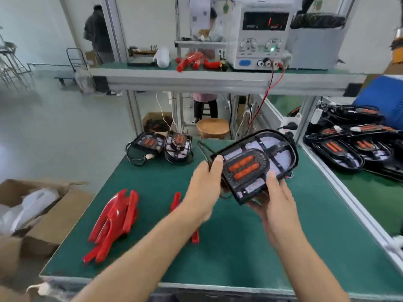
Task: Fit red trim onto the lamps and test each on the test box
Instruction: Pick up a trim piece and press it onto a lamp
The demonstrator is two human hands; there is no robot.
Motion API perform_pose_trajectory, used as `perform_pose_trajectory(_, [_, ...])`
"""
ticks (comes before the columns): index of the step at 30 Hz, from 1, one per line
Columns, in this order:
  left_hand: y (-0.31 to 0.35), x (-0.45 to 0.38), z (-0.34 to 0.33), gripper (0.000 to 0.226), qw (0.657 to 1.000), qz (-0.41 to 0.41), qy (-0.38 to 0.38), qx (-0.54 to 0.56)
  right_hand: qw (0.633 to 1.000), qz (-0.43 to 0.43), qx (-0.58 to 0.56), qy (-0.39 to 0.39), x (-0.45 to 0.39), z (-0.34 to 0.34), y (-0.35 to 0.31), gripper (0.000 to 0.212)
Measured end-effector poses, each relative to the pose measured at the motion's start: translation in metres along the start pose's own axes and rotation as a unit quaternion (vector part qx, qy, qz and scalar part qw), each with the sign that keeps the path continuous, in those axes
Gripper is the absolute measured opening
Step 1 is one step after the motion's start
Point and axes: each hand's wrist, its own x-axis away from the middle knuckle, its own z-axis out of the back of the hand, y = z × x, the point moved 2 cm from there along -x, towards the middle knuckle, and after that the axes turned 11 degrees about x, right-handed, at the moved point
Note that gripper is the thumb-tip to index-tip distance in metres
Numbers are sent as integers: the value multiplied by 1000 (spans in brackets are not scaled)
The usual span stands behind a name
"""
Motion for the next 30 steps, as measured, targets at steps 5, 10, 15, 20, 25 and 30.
perform_pose_trajectory(5, [-74, 66, -1, 25, 986, 89, 45, 135, 992, -44, 117, 9, 16, 36, 35, 29])
perform_pose_trajectory(10, [-85, 95, 3, 39, 968, 222, 11, 115, 974, -43, 222, 26, 20, 69, 42, 30])
perform_pose_trajectory(15, [-77, 99, 22, 67, 955, 295, -13, 24, 971, -68, 230, 19, 21, 87, 37, 31])
perform_pose_trajectory(20, [-72, 105, 69, 58, 945, 255, -20, -203, 963, -72, 255, -42, 29, 75, 49, 31])
perform_pose_trajectory(25, [-51, 105, 104, 25, 834, -57, 98, -539, 965, -106, 234, -62, 23, 58, 68, 34])
perform_pose_trajectory(30, [-58, 98, 111, 48, 816, -85, -6, -571, 965, -126, 218, -78, 20, 51, 79, 36])
